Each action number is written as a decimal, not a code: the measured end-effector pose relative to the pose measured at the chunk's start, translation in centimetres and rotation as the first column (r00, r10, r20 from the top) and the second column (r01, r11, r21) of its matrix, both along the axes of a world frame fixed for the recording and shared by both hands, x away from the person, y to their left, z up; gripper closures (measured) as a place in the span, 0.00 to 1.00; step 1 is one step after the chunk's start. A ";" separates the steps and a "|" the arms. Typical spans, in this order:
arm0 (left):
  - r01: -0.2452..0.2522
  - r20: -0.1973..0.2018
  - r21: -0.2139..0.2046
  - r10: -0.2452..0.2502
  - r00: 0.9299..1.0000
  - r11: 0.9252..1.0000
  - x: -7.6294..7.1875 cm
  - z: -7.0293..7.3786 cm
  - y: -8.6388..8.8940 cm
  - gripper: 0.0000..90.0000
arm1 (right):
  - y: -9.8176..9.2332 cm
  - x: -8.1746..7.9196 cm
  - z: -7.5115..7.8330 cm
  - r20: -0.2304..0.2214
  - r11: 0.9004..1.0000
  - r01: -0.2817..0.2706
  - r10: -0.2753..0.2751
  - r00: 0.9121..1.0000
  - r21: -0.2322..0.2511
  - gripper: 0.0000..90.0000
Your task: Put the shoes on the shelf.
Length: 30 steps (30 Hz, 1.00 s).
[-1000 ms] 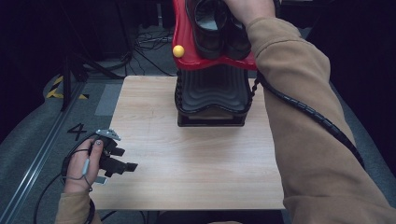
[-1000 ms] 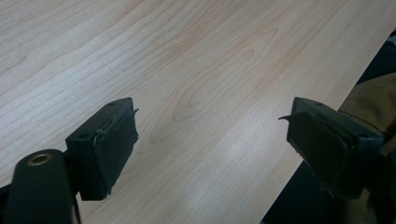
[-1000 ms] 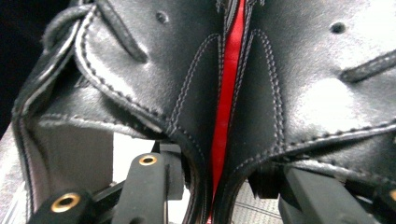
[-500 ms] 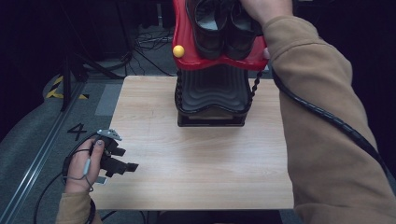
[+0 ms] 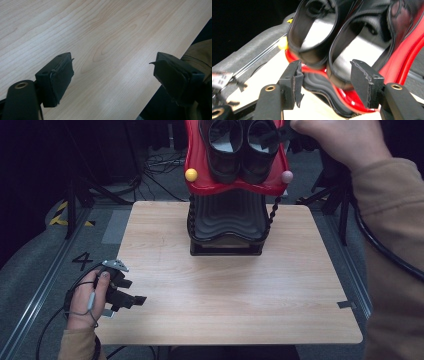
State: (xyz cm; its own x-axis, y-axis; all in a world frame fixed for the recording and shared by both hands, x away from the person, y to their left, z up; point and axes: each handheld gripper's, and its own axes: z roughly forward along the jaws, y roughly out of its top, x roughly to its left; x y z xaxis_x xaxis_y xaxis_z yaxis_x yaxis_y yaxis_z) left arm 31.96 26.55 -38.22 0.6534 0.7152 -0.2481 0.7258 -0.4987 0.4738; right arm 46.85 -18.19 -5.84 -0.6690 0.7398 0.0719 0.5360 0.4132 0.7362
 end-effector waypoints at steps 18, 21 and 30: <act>0.001 0.011 0.011 -0.001 1.000 1.000 -1.0 0.5 -0.5 0.19 | -7.5 -5.7 -3.0 0.030 0.998 -0.063 0.063 0.998 0.008 0.41; -0.001 0.012 0.016 0.001 1.000 1.000 -0.9 0.4 -0.5 0.19 | -8.1 -6.3 -4.1 0.030 0.996 -0.086 0.085 0.996 0.010 0.41; 0.017 0.023 0.008 -0.017 1.000 1.000 -1.6 0.5 -1.0 0.19 | -8.4 -7.4 -9.1 0.016 0.991 -0.132 0.132 0.991 -0.011 0.40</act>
State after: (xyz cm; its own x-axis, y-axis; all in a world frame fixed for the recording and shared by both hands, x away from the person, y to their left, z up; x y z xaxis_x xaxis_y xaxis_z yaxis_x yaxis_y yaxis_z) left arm 30.38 25.59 -37.72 0.6707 0.7059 -0.2275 0.7063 -0.5142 0.4866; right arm 39.44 -26.59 -14.94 -0.7620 0.6454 0.0532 0.4641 0.4870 0.7399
